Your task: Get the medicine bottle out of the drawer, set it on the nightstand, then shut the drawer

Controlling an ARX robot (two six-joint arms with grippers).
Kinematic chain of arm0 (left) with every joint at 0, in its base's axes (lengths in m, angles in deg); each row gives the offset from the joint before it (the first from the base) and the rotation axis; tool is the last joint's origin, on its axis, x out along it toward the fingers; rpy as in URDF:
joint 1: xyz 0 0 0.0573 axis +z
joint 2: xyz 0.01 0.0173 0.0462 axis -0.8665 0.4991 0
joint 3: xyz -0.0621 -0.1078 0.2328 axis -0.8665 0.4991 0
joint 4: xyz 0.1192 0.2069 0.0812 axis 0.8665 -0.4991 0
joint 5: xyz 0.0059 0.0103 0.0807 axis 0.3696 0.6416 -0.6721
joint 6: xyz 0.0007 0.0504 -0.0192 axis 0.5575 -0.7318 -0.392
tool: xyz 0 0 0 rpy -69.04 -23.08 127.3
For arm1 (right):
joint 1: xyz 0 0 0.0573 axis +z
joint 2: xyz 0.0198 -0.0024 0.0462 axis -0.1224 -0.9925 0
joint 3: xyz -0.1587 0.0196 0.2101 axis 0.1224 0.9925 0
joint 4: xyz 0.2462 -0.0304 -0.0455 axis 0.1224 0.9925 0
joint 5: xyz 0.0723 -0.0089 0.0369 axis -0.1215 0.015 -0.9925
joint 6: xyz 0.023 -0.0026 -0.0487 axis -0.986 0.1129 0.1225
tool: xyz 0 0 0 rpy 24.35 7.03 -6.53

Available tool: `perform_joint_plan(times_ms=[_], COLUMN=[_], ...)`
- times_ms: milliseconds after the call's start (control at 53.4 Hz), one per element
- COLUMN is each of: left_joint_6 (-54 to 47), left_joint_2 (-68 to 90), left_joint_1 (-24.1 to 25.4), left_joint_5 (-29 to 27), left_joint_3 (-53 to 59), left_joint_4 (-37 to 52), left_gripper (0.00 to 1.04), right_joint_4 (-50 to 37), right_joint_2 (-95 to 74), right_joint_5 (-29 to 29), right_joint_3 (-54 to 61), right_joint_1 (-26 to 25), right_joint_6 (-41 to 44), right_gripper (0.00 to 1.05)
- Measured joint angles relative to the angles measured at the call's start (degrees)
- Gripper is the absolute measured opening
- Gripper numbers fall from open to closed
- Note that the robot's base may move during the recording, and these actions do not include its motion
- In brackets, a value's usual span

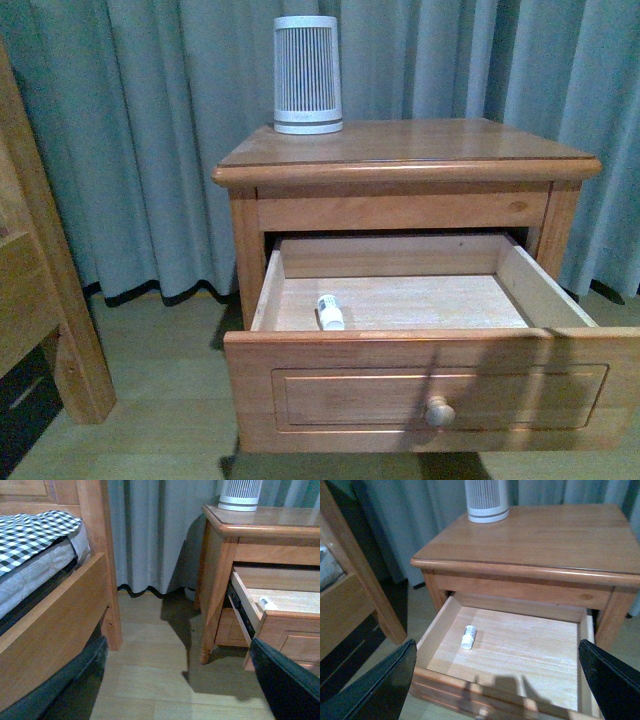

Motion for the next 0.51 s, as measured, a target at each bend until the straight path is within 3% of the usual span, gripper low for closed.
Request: perform_joint_plan(times_ms=[56, 262, 506], left_joint_6=[-0.04, -0.09, -0.09], left_joint_2=[0.00, 0.00, 0.00], left_joint_1=[0.00, 0.00, 0.00], left_joint_5=[-0.02, -0.02, -0.02], left_joint_3=[0.00, 0.00, 0.00], left_joint_4=[0.00, 0.00, 0.00], left_gripper=[1.00, 0.98, 0.98], right_joint_4=[0.42, 9.14, 17.92], right_joint_2=[-7.08, -36.46, -57.59], right_joint_5=[1.25, 8.00, 11.74], right_joint_3=[-5.79, -29.88, -49.05], right_joint_1=[1.66, 6.43, 9.92], right_joint_6=[1.51, 3.26, 2.43], right_gripper=[0.98, 0.98, 0.98])
